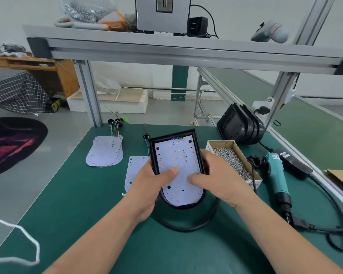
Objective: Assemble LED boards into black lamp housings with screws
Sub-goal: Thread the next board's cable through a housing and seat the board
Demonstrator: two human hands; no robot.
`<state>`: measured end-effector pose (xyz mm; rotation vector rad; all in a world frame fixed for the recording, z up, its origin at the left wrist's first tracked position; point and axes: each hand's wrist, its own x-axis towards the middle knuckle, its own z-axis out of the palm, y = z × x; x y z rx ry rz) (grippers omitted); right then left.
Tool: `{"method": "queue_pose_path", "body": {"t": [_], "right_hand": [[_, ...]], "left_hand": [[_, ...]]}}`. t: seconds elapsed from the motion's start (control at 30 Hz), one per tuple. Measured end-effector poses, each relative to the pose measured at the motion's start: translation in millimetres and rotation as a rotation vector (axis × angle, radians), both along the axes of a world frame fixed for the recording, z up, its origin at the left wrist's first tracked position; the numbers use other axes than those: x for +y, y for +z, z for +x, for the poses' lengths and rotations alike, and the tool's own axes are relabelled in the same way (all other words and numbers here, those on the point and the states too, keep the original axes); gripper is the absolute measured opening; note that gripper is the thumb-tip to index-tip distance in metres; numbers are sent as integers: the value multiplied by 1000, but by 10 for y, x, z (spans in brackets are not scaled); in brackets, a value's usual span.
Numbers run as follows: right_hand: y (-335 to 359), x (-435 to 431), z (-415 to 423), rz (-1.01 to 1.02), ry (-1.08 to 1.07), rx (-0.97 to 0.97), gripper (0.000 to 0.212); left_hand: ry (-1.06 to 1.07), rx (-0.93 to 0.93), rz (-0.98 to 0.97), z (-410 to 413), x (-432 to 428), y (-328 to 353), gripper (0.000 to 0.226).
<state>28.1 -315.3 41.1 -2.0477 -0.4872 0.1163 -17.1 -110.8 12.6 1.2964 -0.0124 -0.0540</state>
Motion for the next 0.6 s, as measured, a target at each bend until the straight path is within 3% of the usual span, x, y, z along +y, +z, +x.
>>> {"method": "queue_pose_path", "body": {"t": [0.1,0.2,0.27,0.47,0.6], "right_hand": [[-13,15,-50,-39,55,-20,46],[-53,43,-45,263,44,38,48],[-84,29,23,445,-88,29,32],[-361,119,24,111,-80,-118,44],[-417,238,57,83,-139,-207,49]], "left_hand": [[52,63,-135,21,7,6,38],[59,129,-255,25,42,15,33],[53,193,-366,27,88,24,33],[-63,135,-451,-32,123,83,33],[-148,102,-450,-83,96,93,28]]}}
